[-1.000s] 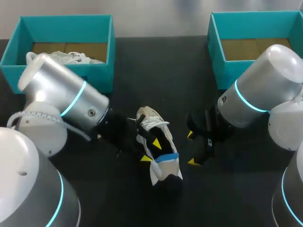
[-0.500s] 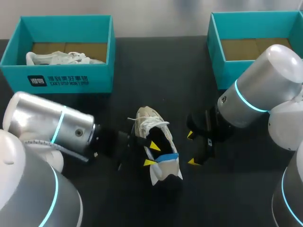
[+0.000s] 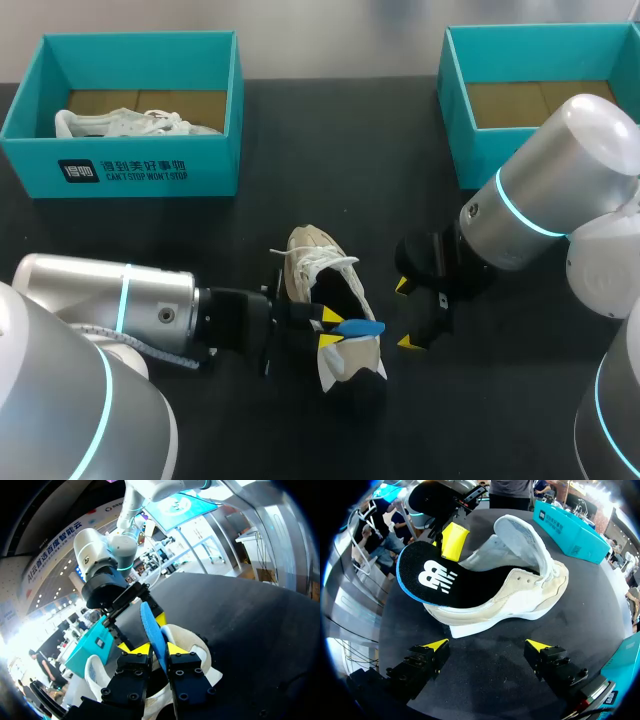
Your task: Take the shoe out of the shoebox, open the shoe tongue, remove and reinsert the insole, then place the shoe into the shoebox
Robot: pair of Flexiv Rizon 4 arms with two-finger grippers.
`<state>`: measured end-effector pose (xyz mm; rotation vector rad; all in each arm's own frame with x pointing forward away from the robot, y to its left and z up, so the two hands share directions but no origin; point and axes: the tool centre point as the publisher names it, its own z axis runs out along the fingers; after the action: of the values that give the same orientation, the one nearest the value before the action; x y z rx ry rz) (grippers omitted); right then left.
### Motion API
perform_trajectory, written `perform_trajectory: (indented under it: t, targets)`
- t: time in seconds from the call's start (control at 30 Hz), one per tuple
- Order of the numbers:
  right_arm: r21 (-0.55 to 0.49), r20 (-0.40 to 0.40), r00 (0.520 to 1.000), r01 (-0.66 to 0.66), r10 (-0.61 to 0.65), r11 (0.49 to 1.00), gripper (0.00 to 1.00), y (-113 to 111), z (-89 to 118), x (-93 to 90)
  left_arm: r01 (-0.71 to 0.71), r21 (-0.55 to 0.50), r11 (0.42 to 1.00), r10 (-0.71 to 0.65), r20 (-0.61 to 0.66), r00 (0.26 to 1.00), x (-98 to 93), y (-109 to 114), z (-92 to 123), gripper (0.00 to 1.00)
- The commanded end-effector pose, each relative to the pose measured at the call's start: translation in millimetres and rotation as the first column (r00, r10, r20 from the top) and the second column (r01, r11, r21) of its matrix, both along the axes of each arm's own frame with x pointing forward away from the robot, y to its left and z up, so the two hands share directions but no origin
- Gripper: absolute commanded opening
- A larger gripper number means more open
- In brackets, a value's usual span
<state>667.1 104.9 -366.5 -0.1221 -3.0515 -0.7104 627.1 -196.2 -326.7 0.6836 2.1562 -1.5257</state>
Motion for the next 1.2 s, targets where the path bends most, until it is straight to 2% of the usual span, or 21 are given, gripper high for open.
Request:
perform_trajectory:
  t: [0.03, 0.07, 0.23, 0.57, 0.77, 1.13, 1.2]
  targets:
    - [-0.001, 0.002, 1.0, 0.001, -0.001, 1.0, 1.0, 0.1, 0.1, -1.2, 0.006, -0.003, 1.0, -0.006, 0.006, 1.0, -3.3, -3.2, -6.3, 0.12]
    - [-0.001, 0.002, 1.0, 0.001, -0.001, 1.0, 1.0, 0.1, 0.1, -1.2, 0.017, 0.002, 1.0, -0.017, 0.008, 1.0, -3.8, -3.6, -7.8, 0.0]
    - [-0.001, 0.002, 1.0, 0.001, -0.001, 1.0, 1.0, 0.1, 0.1, -1.2, 0.043, 0.061, 0.997, -0.046, 0.038, 0.998, -1.1, -2.5, -15.8, 0.0]
    - [-0.001, 0.002, 1.0, 0.001, -0.001, 1.0, 1.0, 0.1, 0.1, -1.2, 0.038, 0.241, 0.97, -0.091, 0.212, 0.973, 21.9, -5.7, -19.3, 0.0]
    - [-0.001, 0.002, 1.0, 0.001, -0.001, 1.0, 1.0, 0.1, 0.1, -1.2, 0.049, 0.36, 0.932, -0.148, 0.253, 0.956, 25.2, -3.2, -23.7, 0.0]
    - [-0.001, 0.002, 1.0, 0.001, -0.001, 1.0, 1.0, 0.1, 0.1, -1.2, 0.044, 0.448, 0.893, -0.184, 0.274, 0.944, 34.7, 8.3, -30.1, 0.0]
    - [-0.001, 0.002, 1.0, 0.001, -0.001, 1.0, 1.0, 0.1, 0.1, -1.2, 0.035, 0.495, 0.868, -0.206, 0.295, 0.933, 37.7, 10.4, -31.2, 0.0]
